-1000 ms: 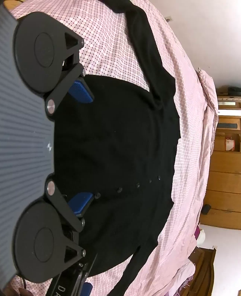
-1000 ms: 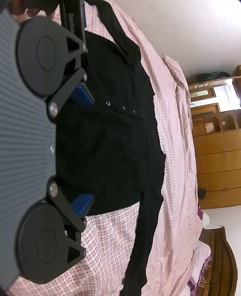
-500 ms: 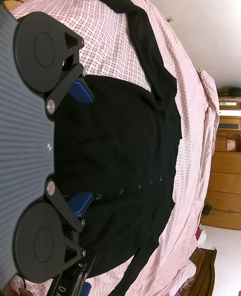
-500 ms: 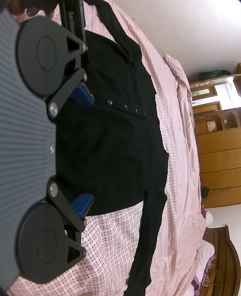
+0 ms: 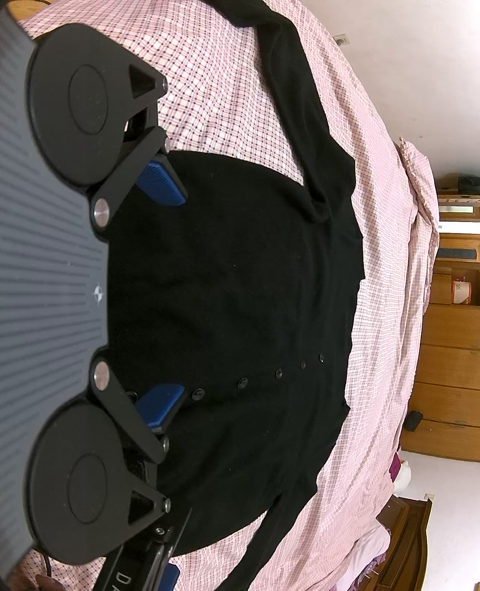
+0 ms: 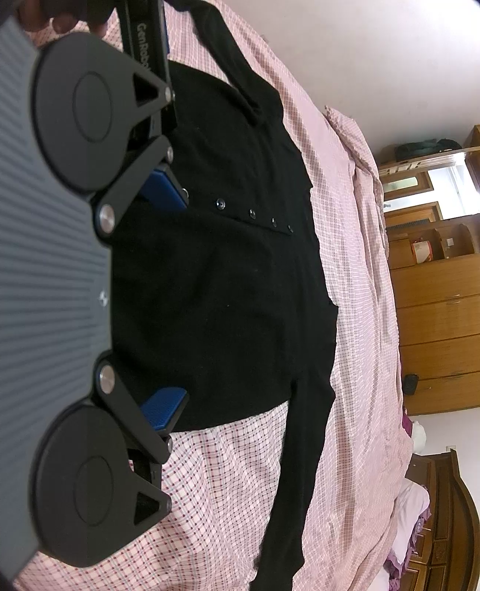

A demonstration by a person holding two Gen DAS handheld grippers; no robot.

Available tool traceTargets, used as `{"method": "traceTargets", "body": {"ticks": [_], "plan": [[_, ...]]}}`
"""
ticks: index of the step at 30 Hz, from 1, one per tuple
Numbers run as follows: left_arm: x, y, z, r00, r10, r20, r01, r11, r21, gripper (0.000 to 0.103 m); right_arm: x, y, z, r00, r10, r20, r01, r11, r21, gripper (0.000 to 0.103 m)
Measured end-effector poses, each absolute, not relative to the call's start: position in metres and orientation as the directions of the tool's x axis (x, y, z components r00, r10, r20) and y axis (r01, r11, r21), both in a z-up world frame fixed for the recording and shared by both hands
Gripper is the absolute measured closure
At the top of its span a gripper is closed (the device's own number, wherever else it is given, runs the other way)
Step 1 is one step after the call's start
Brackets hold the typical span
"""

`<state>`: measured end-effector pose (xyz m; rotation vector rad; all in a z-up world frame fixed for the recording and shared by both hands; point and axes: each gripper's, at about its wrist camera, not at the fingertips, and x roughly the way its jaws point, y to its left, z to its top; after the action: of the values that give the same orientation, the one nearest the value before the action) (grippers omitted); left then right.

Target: Fold small clothes

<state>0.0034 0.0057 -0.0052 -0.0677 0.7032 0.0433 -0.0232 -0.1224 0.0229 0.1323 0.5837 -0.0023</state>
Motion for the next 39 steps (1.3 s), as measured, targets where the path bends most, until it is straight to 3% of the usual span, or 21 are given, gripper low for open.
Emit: {"method": "traceTargets", "body": {"ticks": [39], "plan": [[0.0033,0.0062,-0.0060,0.761,0.017,-0.648,-0.063,0.997,-0.047,0.000,-0.0224,-0.1224,0.0200,0.833,0.038,-0.552,0.040,0.991,0.128,0.000]]}}
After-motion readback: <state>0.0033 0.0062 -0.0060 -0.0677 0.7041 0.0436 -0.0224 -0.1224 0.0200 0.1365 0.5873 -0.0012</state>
